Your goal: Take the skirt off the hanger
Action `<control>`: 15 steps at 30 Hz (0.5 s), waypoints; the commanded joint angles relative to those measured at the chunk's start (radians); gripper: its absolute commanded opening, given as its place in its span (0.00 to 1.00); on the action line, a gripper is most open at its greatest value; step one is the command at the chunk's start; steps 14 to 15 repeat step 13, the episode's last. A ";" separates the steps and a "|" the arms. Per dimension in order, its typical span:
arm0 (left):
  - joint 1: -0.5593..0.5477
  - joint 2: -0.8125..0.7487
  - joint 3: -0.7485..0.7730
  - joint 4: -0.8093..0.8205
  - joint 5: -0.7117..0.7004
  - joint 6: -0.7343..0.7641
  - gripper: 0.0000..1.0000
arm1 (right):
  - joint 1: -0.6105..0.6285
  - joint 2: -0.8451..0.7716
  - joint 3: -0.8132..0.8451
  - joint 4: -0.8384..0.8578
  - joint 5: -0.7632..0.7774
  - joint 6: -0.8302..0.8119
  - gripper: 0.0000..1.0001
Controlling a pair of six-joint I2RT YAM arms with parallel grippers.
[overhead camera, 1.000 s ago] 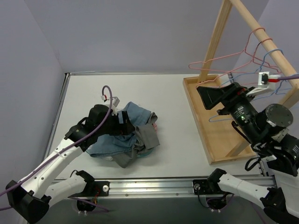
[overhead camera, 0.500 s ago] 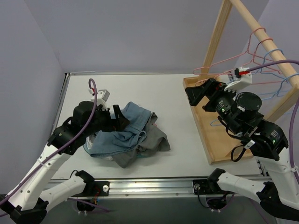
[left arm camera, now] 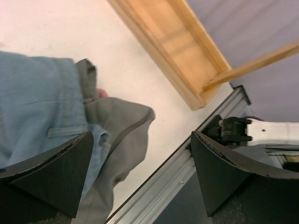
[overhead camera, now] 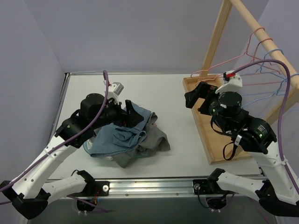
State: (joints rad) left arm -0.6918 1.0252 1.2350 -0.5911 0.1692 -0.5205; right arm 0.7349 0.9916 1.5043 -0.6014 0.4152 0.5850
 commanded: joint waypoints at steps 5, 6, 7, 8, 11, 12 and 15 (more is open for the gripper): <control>-0.012 -0.002 -0.046 0.229 0.130 -0.085 0.94 | 0.008 -0.100 -0.110 0.000 0.050 0.065 1.00; -0.014 -0.010 -0.055 0.249 0.138 -0.093 0.94 | 0.008 -0.105 -0.119 -0.001 0.048 0.068 1.00; -0.014 -0.014 -0.078 0.263 0.157 -0.108 0.94 | 0.008 -0.114 -0.130 0.000 0.047 0.068 1.00; -0.014 -0.019 -0.091 0.276 0.162 -0.118 0.94 | 0.009 -0.120 -0.151 0.006 0.045 0.070 1.00; -0.011 -0.034 -0.138 0.347 0.197 -0.156 0.94 | 0.009 -0.157 -0.194 0.066 0.014 0.049 1.00; -0.008 -0.043 -0.152 0.399 0.216 -0.170 0.94 | 0.008 -0.174 -0.223 0.086 -0.002 0.042 1.00; -0.009 -0.051 -0.170 0.434 0.255 -0.205 0.94 | 0.009 -0.207 -0.234 0.107 -0.016 0.036 1.00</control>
